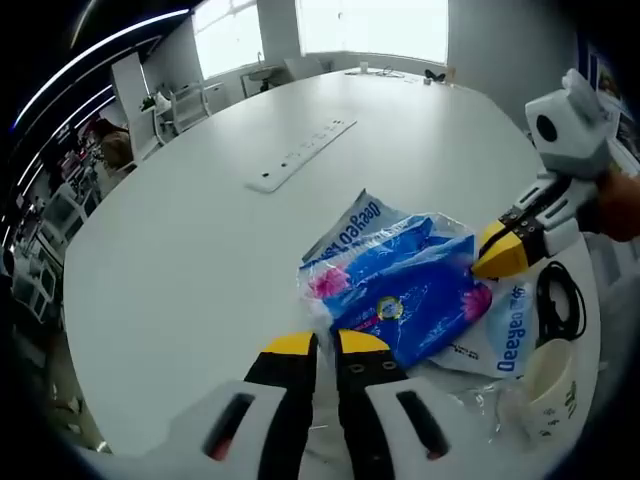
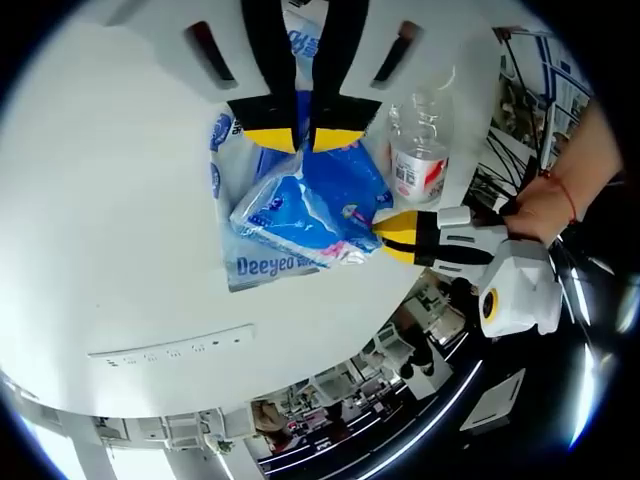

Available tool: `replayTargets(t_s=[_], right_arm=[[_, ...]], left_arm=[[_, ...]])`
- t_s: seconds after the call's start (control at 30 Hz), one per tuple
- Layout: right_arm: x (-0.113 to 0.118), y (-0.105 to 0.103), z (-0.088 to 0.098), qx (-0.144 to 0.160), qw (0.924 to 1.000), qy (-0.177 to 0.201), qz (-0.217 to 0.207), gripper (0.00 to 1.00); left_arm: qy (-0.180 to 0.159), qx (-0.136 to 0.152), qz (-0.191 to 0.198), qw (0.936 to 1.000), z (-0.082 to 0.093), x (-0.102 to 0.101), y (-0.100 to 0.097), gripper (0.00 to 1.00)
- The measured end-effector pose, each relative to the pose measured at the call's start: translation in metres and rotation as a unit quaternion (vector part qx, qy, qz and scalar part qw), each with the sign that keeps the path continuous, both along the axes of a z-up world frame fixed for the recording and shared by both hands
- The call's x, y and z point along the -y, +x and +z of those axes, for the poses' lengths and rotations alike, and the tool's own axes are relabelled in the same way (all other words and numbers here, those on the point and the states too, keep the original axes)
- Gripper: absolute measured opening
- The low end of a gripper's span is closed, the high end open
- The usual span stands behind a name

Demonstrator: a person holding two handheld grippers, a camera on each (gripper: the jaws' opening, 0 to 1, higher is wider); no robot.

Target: Arrange the tabletop items into an orderly group along one side of the table until the central work area is clear of visible clutter.

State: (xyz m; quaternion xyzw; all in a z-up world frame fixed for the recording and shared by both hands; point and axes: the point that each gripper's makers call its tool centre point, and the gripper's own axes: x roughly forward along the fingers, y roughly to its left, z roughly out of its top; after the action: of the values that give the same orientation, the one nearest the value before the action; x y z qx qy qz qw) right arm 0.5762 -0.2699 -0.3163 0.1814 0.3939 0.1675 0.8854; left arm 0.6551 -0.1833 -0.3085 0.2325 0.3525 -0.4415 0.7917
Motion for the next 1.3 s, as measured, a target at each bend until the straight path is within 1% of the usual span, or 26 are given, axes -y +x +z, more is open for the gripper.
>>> replayTargets(t_s=[0.13, 0.3, 0.57, 0.77, 0.97, 1.2, 1.3], right_arm=[[-0.001, 0.000, 0.000, 0.001, 1.0000, 0.000, 0.002, 0.00], [0.000, 0.001, 0.000, 0.001, 1.0000, 0.001, -0.001, 0.00], [0.002, 0.003, 0.005, 0.004, 1.0000, 0.006, -0.005, 0.00], [0.004, 0.003, 0.012, 0.010, 0.9999, 0.009, -0.002, 0.00], [0.011, 0.002, 0.023, 0.020, 0.9997, 0.011, 0.001, 0.00], [0.026, -0.001, 0.036, 0.033, 0.9994, 0.011, 0.000, 0.00], [0.035, -0.003, 0.044, 0.039, 0.9992, 0.012, -0.002, 0.00]], left_arm=[[0.002, -0.001, -0.003, 1.0000, -0.001, 0.000, -0.001, 0.00], [0.001, -0.002, -0.003, 1.0000, -0.001, 0.000, -0.001, 0.00], [-0.003, 0.000, 0.001, 1.0000, 0.005, -0.001, -0.003, 0.00], [-0.006, 0.005, 0.005, 1.0000, 0.016, -0.001, -0.006, 0.00], [-0.009, 0.008, 0.008, 0.9999, 0.025, 0.002, -0.010, 0.00], [-0.016, 0.011, 0.009, 0.9998, 0.039, 0.013, -0.017, 0.00], [-0.019, 0.013, 0.010, 0.9997, 0.046, 0.020, -0.021, 0.00]])
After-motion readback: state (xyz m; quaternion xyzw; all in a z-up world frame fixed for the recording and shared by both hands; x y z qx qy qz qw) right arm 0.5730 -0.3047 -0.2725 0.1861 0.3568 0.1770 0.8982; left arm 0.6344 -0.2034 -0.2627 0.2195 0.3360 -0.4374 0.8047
